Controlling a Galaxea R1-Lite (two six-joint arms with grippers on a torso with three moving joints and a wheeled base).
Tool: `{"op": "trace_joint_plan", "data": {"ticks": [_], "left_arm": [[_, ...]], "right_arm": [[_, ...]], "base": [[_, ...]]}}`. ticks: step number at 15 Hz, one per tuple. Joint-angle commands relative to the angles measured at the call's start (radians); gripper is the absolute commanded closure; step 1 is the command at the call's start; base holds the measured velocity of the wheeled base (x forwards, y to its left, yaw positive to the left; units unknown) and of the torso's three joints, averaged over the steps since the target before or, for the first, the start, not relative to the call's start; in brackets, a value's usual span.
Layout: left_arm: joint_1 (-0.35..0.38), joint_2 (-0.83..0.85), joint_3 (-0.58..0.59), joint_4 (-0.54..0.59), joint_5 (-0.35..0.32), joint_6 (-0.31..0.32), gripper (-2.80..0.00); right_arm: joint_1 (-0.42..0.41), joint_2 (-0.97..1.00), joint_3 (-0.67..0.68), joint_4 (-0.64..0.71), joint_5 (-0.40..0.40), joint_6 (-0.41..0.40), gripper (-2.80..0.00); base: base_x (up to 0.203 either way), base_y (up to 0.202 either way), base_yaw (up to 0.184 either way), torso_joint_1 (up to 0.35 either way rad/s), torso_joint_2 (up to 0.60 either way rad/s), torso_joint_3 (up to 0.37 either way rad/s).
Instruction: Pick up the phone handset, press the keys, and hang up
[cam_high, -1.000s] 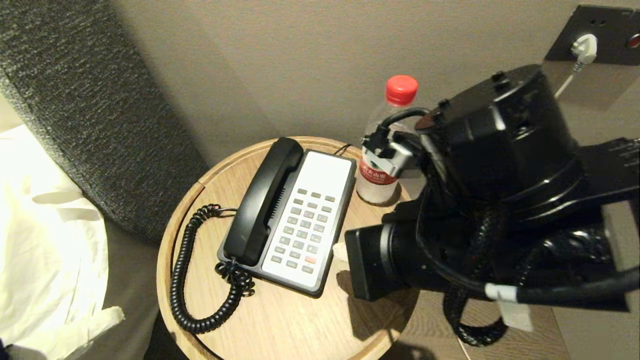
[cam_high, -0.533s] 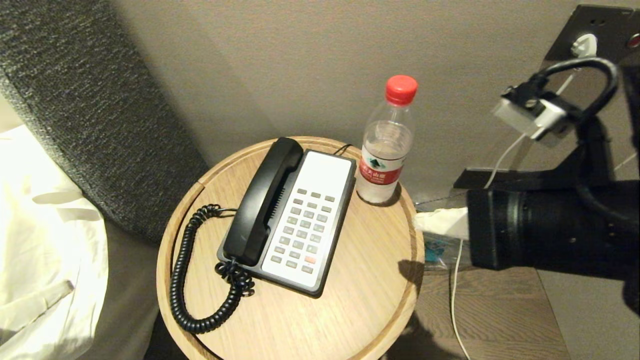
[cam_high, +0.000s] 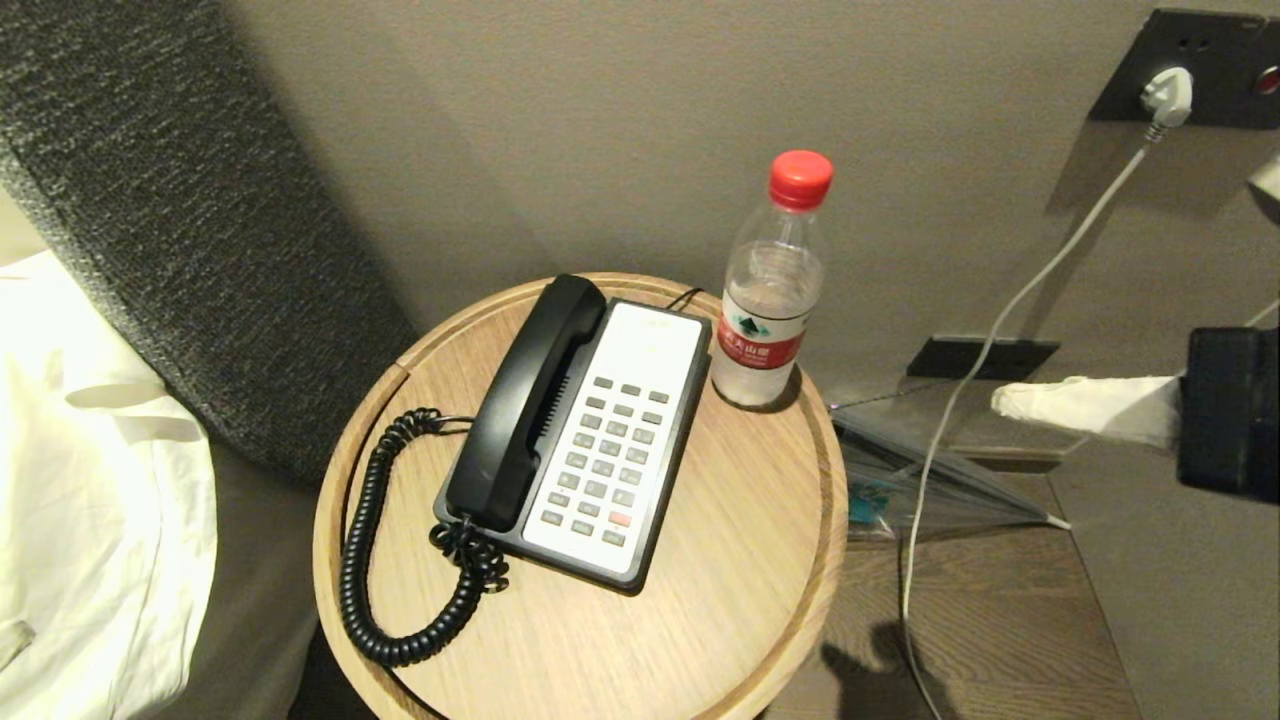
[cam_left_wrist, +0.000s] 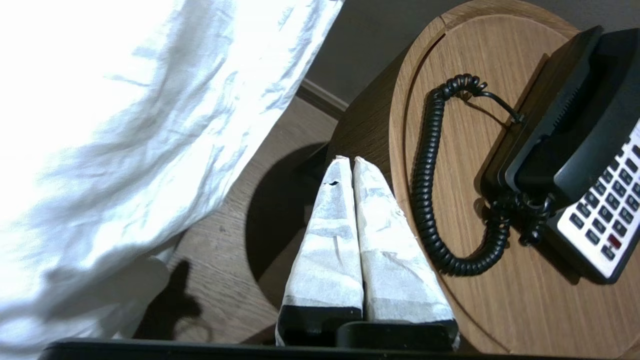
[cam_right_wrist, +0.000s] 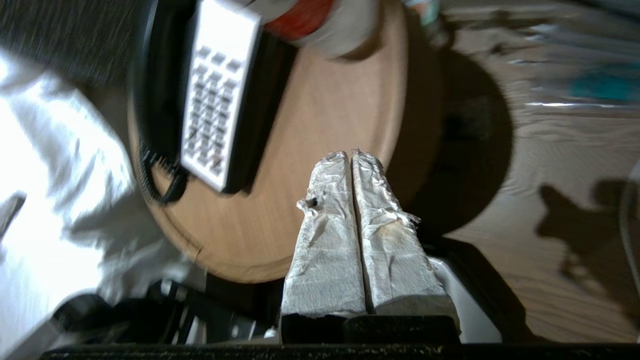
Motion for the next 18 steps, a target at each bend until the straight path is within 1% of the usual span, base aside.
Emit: {"op": "trace_joint_plan", "data": {"ticks": [1, 3, 4, 5, 6, 7, 8, 11, 13, 14, 15, 16, 17, 18], "left_arm": [[0.051, -0.100, 0.034, 0.030, 0.000, 0.013, 0.00], [0.064, -0.112, 0.042, 0.056, 0.005, 0.016, 0.00], [0.067, -0.136, 0.051, 0.085, 0.001, 0.030, 0.00], [0.068, -0.194, 0.078, 0.105, -0.005, 0.076, 0.00], [0.068, -0.264, 0.113, 0.117, -0.017, 0.146, 0.00], [0.068, -0.312, 0.159, 0.117, -0.039, 0.259, 0.00], [0.069, -0.341, 0.206, 0.104, -0.062, 0.340, 0.00], [0.070, -0.364, 0.341, -0.001, -0.081, 0.381, 0.00], [0.071, -0.399, 0.367, -0.036, -0.128, 0.420, 0.00], [0.071, -0.428, 0.365, -0.034, -0.148, 0.446, 0.00], [0.072, -0.471, 0.369, -0.036, -0.138, 0.476, 0.00], [0.072, -0.485, 0.387, -0.061, -0.119, 0.508, 0.00], [0.073, -0.482, 0.412, -0.127, -0.110, 0.537, 0.00], [0.073, -0.481, 0.419, -0.153, -0.118, 0.555, 0.00]], "right_arm": [[-0.056, -0.092, 0.025, 0.003, 0.001, 0.014, 0.00], [-0.071, -0.109, 0.036, 0.005, 0.003, 0.019, 0.00], [-0.081, -0.133, 0.060, 0.004, 0.004, 0.019, 0.00], [-0.100, -0.179, 0.087, 0.003, 0.005, 0.020, 0.00], [-0.117, -0.205, 0.102, 0.004, 0.006, 0.022, 0.00], [-0.124, -0.222, 0.105, 0.004, 0.006, 0.026, 0.00], [-0.126, -0.227, 0.105, 0.005, 0.005, 0.027, 0.00], [-0.153, -0.283, 0.101, 0.026, 0.004, 0.047, 0.00], [-0.163, -0.321, 0.114, 0.034, 0.004, 0.064, 0.00], [-0.171, -0.335, 0.112, 0.051, 0.004, 0.068, 0.00], [-0.174, -0.346, 0.103, 0.063, 0.004, 0.068, 0.00], [-0.175, -0.355, 0.099, 0.072, 0.004, 0.068, 0.00], [-0.178, -0.361, 0.100, 0.078, 0.005, 0.069, 0.00], [-0.184, -0.380, 0.109, 0.088, 0.007, 0.070, 0.00]], "base": [[0.000, 0.000, 0.000, 0.000, 0.00, 0.000], [0.000, 0.000, 0.000, 0.000, 0.00, 0.000], [0.000, 0.000, 0.000, 0.000, 0.00, 0.000], [0.000, 0.000, 0.000, 0.000, 0.00, 0.000], [0.000, 0.000, 0.000, 0.000, 0.00, 0.000], [0.000, 0.000, 0.000, 0.000, 0.00, 0.000], [0.000, 0.000, 0.000, 0.000, 0.00, 0.000], [0.000, 0.000, 0.000, 0.000, 0.00, 0.000], [0.000, 0.000, 0.000, 0.000, 0.00, 0.000], [0.000, 0.000, 0.000, 0.000, 0.00, 0.000], [0.000, 0.000, 0.000, 0.000, 0.00, 0.000], [0.000, 0.000, 0.000, 0.000, 0.00, 0.000], [0.000, 0.000, 0.000, 0.000, 0.00, 0.000], [0.000, 0.000, 0.000, 0.000, 0.00, 0.000]]}}
